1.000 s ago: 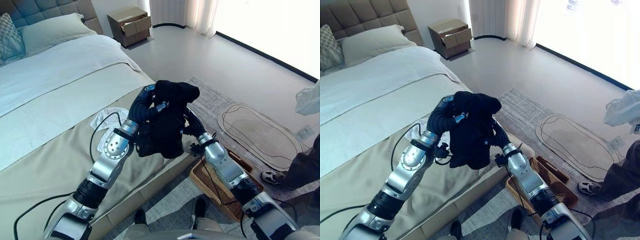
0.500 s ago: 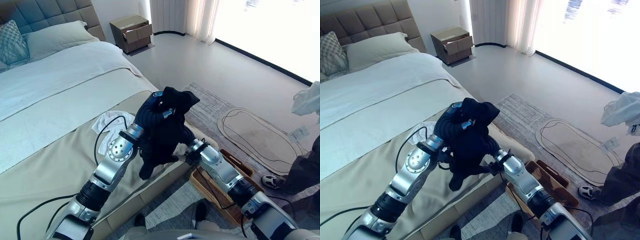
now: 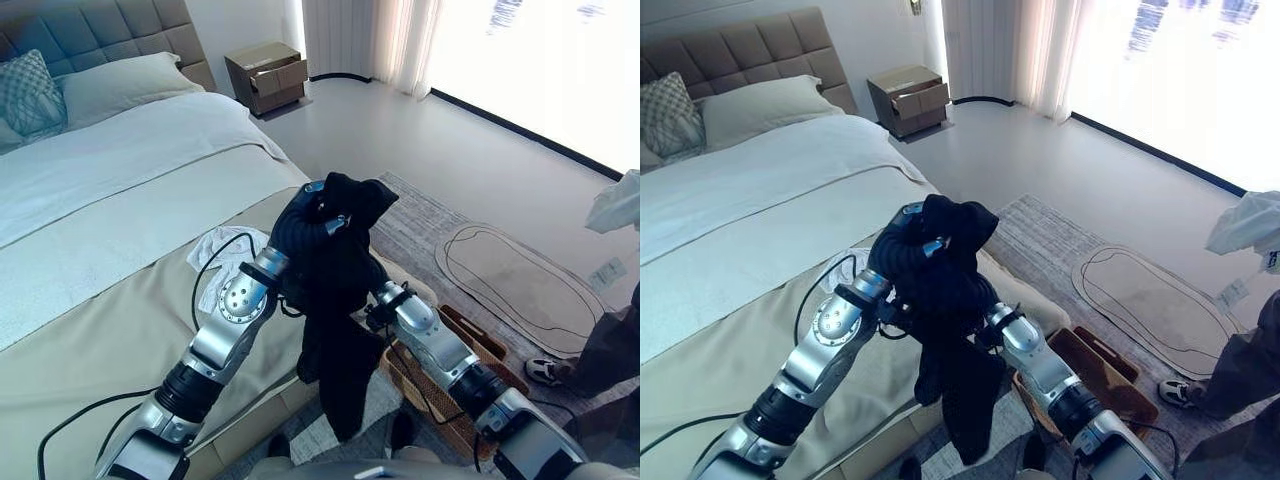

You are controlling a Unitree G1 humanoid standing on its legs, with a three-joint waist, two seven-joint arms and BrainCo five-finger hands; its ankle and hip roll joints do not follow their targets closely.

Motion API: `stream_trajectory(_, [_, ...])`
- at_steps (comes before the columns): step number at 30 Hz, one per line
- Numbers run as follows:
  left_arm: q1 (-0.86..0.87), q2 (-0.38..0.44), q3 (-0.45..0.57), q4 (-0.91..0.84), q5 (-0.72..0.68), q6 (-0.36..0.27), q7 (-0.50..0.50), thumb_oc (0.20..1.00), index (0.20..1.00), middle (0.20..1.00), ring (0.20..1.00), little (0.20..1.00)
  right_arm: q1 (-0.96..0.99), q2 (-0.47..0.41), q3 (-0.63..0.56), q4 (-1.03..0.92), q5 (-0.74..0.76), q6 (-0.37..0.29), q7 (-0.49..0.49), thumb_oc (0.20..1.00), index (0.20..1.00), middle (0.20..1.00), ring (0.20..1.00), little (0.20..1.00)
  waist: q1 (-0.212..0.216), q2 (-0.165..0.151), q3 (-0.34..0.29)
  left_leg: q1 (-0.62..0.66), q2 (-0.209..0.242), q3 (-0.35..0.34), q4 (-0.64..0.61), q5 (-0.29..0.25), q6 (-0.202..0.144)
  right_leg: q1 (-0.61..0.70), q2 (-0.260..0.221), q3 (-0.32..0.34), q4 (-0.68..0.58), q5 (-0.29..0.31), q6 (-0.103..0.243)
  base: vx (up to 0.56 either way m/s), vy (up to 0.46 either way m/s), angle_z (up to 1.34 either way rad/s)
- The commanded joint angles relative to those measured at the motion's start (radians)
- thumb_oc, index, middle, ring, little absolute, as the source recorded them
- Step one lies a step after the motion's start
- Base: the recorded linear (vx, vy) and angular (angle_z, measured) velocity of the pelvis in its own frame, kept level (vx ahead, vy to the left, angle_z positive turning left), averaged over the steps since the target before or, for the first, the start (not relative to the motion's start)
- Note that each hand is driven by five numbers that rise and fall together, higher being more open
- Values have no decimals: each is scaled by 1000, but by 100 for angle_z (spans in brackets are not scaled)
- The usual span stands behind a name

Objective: Pick up clothes into the bucket

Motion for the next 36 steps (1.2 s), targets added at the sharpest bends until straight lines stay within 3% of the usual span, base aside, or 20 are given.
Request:
stream_trajectory(1, [-40, -11, 93, -40, -11, -90, 47, 200, 200, 200, 200, 200, 57, 6, -138, -74, 47, -70, -41, 200, 200, 200, 200, 200, 13, -43, -14, -33, 8, -9, -5, 37, -24, 135, -75, -9, 35, -102, 99, 0, 0, 0])
stream_trajectory(2, [-19, -12, 102, -29, -11, -92, 51, 222, 222, 222, 222, 222, 85, 5, -174, -87, 77, -82, -46, 200, 200, 200, 200, 200, 9, -42, -15, -33, 9, -7, -5, 37, -24, 135, -75, -7, 36, -102, 99, 0, 0, 0])
stream_trajectory(3, [5, -14, 117, -15, -14, -94, 55, 514, 514, 514, 514, 514, 116, 10, -222, -108, 123, -96, -54, 200, 200, 200, 200, 200, 4, -42, -16, -33, 8, -6, -4, 36, -23, 134, -75, -7, 37, -102, 100, 0, 0, 0])
stream_trajectory(4, [24, -16, 124, -3, -15, -95, 55, 1000, 1000, 1000, 1000, 1000, 134, 15, -249, -114, 154, -105, -54, 200, 200, 200, 200, 200, 2, -43, -17, -32, 8, -5, -4, 35, -23, 133, -76, -6, 37, -102, 100, 0, 0, 0])
stream_trajectory(9, [141, -29, 172, 63, -26, -98, 42, 1000, 1000, 1000, 1000, 1000, 247, 44, -448, -185, 297, -174, -77, 200, 200, 200, 200, 200, -17, -46, -22, -27, 11, 3, -7, 31, -22, 130, -76, 2, 36, -101, 101, 1, -1, -1])
stream_trajectory(20, [252, -35, 232, 151, -27, -99, 9, 1000, 1000, 1000, 1000, 1000, 281, 40, -734, -247, 348, -278, -187, 200, 200, 200, 200, 200, -35, -51, -31, -30, 13, 10, -5, 21, -20, 119, -70, 16, 36, -103, 102, 2, -5, -4])
stream_trajectory(25, [307, -38, 266, 211, -57, -103, -25, 1000, 1000, 1000, 1000, 1000, 266, -16, -858, -254, 320, -316, -248, 200, 200, 200, 200, 200, -45, -57, -30, -39, 11, 20, 8, 21, -13, 96, -73, 34, 46, -95, 103, -15, -3, -4])
stream_trajectory(31, [292, -34, 220, 337, -3, -116, -40, 1000, 1000, 1000, 1000, 1000, 254, -72, -876, -234, 283, -304, -265, 200, 200, 200, 200, 200, -56, -53, -13, -37, 4, 37, 26, 6, -2, 71, -83, 60, 95, -108, 108, 0, -1, -13])
stream_trajectory(36, [268, -37, 188, 351, -10, -134, -30, 1000, 1000, 1000, 1000, 1000, 199, -118, -818, -152, 179, -263, -317, 200, 200, 200, 200, 200, -60, -38, 68, -70, -1, 56, 89, -26, 15, -10, -102, 97, 185, -137, 114, -105, 25, -18])
